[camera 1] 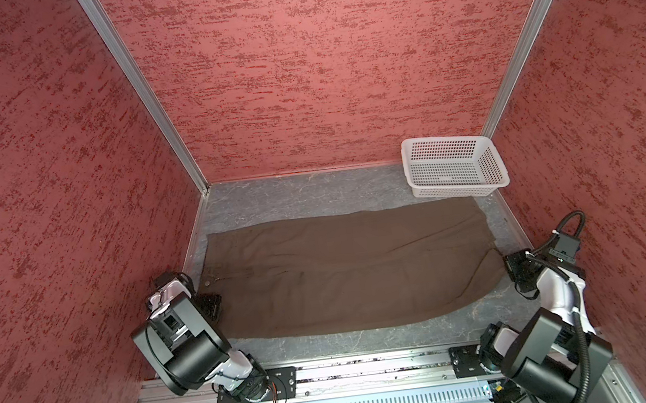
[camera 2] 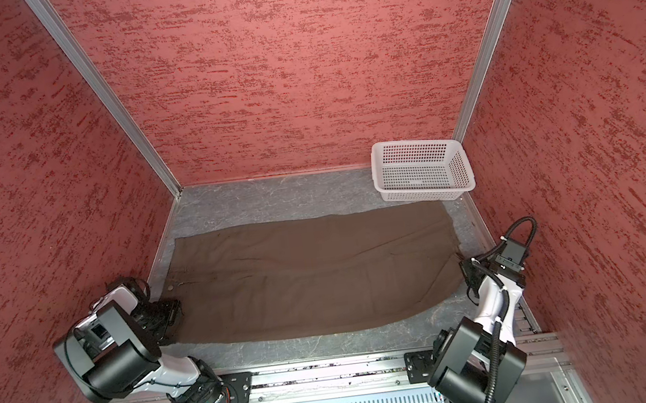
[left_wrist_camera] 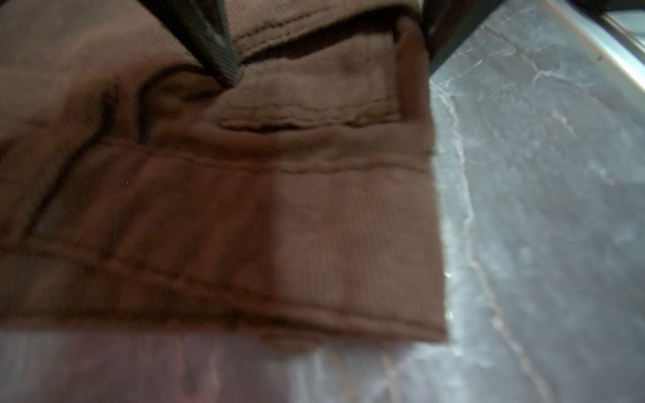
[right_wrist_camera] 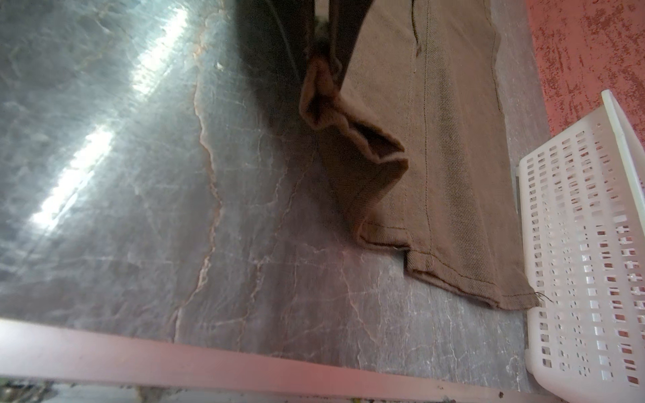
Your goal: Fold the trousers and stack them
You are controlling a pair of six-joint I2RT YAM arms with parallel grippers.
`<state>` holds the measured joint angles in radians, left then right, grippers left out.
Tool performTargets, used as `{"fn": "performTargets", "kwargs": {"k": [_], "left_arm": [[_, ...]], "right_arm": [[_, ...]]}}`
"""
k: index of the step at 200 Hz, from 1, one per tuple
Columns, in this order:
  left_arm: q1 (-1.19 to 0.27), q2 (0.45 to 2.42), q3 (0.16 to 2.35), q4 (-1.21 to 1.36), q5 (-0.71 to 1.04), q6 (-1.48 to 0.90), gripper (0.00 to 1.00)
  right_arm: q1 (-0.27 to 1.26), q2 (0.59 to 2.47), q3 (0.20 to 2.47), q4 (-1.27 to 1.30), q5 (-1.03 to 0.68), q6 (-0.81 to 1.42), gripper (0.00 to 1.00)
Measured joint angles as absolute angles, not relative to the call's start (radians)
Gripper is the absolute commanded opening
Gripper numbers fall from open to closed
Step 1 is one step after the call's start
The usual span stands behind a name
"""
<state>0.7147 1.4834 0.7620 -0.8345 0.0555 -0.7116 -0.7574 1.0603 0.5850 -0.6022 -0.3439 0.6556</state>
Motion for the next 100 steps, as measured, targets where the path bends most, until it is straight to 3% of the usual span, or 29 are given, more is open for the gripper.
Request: {"fn": "performTargets", "kwargs": {"k": [14, 30, 70, 100], "left_arm": [[0.719, 1.486, 0.765, -0.818, 0.070, -0.707, 0.12], [0.726, 1.495, 0.774, -0.806, 0.098, -0.701, 0.00], [0.774, 1.478, 0.826, -0.884, 0.126, -0.699, 0.00], [0.818, 1.365, 0.988, -1.019, 0.151, -0.675, 0.00]], "right_arm": [[-0.757, 1.063, 0.586, -0.603, -0.351, 0.658, 0.00], [-0.757, 1.064, 0.591, -0.607, -0.356, 0.662, 0.00], [-0.757, 1.064, 0.676, -0.645, -0.356, 0.670, 0.00], [-0.756, 1.044, 0.793, -0.675, -0.361, 0.684, 0.00]]}}
